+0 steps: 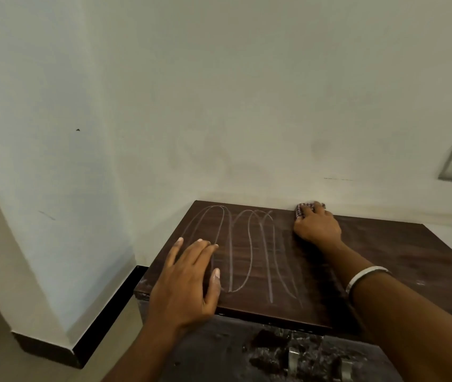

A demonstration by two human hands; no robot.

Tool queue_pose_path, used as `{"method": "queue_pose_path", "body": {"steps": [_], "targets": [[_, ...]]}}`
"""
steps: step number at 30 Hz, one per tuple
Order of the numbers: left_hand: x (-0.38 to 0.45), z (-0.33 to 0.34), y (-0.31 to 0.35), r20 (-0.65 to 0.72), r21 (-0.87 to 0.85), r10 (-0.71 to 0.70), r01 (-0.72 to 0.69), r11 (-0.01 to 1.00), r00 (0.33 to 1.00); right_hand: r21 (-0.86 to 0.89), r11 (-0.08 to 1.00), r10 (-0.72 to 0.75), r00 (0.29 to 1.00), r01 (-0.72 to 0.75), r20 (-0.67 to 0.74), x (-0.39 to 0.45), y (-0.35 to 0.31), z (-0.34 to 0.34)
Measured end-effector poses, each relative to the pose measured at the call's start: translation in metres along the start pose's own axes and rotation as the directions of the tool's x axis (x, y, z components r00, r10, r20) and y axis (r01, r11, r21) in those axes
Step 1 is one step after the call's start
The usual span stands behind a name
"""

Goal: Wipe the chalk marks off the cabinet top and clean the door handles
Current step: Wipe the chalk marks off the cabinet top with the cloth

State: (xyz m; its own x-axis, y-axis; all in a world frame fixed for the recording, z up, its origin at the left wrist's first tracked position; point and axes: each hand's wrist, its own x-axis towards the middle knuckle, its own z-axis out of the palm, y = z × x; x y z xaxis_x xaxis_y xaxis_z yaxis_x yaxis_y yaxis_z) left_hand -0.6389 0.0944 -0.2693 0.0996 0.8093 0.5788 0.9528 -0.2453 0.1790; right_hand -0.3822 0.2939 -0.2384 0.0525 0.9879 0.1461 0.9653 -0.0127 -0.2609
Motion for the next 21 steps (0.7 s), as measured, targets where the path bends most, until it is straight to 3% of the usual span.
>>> {"method": "queue_pose_path", "body": {"steps": [8,13,21], "targets": [[-0.001,-0.001,0.0,-0.005,-0.012,-0.001,0.001,1.0,1.0,0.038,0.991,-0.132,0.991,0.131,0.028,-0.015,-0.068,0.016],[-0.001,0.001,-0.003,-0.004,-0.007,0.001,-0.001,1.0,1.0,0.062,0.986,-0.158,0.987,0.155,0.041,-0.018,-0.064,0.014],[-0.001,0.001,-0.002,-0.011,0.013,0.006,-0.006,1.0,1.0,-0.004,1.0,0.007,1.0,-0.007,0.002,-0.023,-0.01,-0.003]]}}
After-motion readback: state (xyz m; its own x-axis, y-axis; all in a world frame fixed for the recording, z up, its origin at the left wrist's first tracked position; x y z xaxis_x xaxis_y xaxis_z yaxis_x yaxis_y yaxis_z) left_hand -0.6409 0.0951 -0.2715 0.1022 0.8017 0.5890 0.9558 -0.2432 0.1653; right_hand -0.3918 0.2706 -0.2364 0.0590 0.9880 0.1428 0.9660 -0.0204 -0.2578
